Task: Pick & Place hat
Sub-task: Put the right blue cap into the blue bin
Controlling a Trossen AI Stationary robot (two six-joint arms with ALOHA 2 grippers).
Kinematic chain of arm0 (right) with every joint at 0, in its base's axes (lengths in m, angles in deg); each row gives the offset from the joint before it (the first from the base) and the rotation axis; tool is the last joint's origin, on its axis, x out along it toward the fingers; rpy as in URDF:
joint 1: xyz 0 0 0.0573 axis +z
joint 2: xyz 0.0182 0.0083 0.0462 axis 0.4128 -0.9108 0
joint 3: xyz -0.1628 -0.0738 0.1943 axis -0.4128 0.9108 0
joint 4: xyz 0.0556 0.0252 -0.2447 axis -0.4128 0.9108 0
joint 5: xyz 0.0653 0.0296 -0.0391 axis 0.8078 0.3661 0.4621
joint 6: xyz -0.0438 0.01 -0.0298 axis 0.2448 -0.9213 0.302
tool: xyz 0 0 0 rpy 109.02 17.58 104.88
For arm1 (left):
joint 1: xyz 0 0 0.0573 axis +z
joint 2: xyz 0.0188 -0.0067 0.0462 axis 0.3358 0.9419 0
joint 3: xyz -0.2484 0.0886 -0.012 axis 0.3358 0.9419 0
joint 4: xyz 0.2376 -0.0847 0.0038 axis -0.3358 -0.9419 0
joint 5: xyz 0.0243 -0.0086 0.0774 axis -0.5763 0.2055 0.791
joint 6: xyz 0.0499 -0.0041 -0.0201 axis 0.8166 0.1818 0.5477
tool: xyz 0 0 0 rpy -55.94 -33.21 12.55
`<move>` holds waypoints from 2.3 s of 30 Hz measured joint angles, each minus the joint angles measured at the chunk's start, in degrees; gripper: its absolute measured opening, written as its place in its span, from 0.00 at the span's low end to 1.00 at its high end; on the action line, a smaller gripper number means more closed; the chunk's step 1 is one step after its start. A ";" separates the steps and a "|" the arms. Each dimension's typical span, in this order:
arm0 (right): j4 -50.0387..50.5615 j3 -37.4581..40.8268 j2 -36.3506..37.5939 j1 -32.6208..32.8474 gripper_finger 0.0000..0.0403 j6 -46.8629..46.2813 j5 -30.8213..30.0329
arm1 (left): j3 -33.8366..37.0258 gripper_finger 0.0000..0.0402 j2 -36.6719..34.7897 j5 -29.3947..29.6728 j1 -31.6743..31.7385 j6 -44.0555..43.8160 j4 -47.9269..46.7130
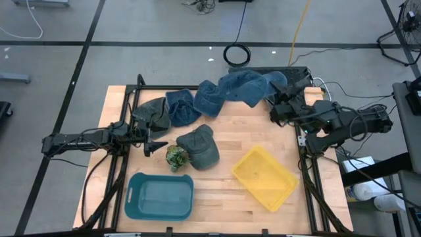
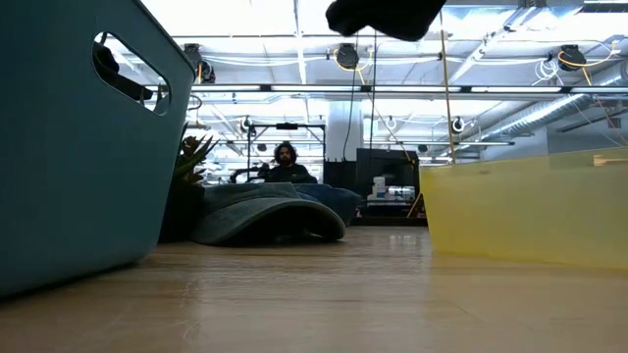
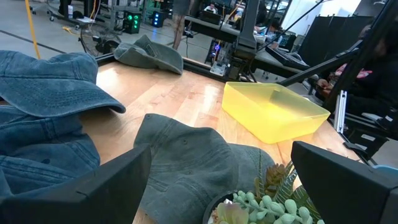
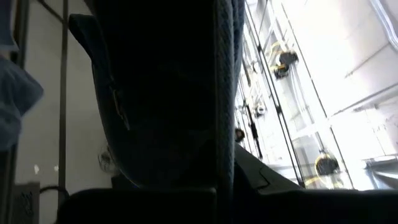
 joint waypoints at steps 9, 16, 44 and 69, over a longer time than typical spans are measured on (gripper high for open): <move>0.57 0.00 3.96 6.62 0.00 -1.75 -1.22 | 0.00 0.99 0.01 0.00 0.00 0.02 0.00; 0.06 2.04 6.55 8.16 0.00 -2.89 -1.12 | 0.00 0.99 0.01 0.01 0.00 0.00 -0.02; -0.59 9.91 9.02 28.42 0.00 -18.17 -10.95 | -0.01 0.99 0.00 0.00 0.01 0.01 -0.02; -7.43 14.47 9.61 44.70 0.00 -21.89 -13.14 | 0.00 0.99 0.00 -0.01 -0.01 0.02 -0.01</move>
